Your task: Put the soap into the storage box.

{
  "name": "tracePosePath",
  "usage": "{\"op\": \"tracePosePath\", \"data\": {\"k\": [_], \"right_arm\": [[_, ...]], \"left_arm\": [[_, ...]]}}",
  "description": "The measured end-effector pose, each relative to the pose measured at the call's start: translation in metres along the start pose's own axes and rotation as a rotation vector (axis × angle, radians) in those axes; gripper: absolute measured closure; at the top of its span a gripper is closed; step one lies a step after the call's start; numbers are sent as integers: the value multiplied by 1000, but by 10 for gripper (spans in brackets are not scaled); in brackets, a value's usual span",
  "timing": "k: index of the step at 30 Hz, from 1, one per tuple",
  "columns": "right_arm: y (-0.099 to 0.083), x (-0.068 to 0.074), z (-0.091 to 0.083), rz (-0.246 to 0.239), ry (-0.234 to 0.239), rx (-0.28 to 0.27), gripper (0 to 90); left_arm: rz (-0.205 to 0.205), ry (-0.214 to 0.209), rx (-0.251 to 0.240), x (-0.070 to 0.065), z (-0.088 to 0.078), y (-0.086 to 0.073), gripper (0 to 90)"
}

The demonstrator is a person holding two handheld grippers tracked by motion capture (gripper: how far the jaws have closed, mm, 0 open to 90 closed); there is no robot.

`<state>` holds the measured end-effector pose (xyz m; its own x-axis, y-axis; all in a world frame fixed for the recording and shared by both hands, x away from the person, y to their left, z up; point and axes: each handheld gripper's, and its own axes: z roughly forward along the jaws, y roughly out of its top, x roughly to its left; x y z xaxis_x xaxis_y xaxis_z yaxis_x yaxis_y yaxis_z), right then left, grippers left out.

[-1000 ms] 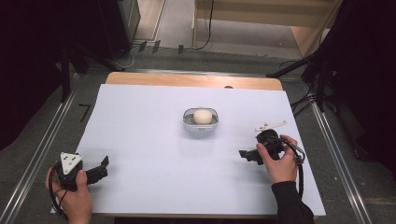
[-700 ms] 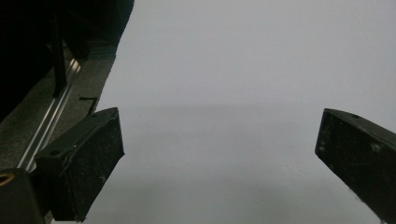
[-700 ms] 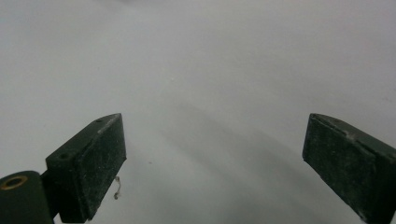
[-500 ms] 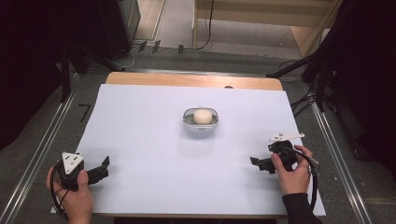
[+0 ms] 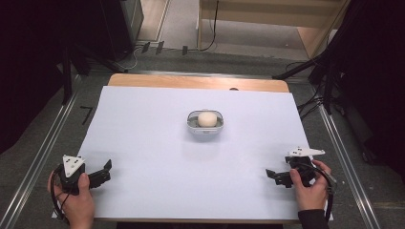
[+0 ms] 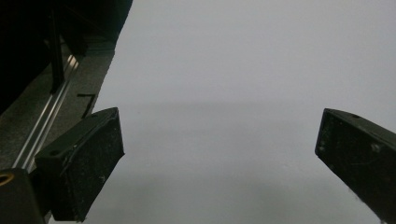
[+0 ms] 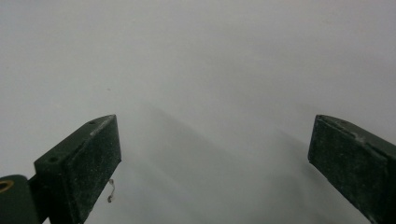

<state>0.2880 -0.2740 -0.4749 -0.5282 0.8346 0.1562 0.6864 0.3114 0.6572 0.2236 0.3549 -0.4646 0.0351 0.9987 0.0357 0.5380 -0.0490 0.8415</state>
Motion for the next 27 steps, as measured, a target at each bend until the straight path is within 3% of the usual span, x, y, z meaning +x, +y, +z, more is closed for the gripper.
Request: {"op": "tracePosePath", "data": {"k": [13, 21, 27], "right_arm": [[-25, -10, -19, 10, -10, -38, 26], [-49, -18, -35, 17, -36, -113, 24], [-58, -24, -41, 43, -39, -126, 21]], "left_arm": [[8, 7, 6, -1, 0, 0, 16], [7, 4, 6, -1, 0, 0, 16], [7, 3, 7, -1, 0, 0, 16]]}}
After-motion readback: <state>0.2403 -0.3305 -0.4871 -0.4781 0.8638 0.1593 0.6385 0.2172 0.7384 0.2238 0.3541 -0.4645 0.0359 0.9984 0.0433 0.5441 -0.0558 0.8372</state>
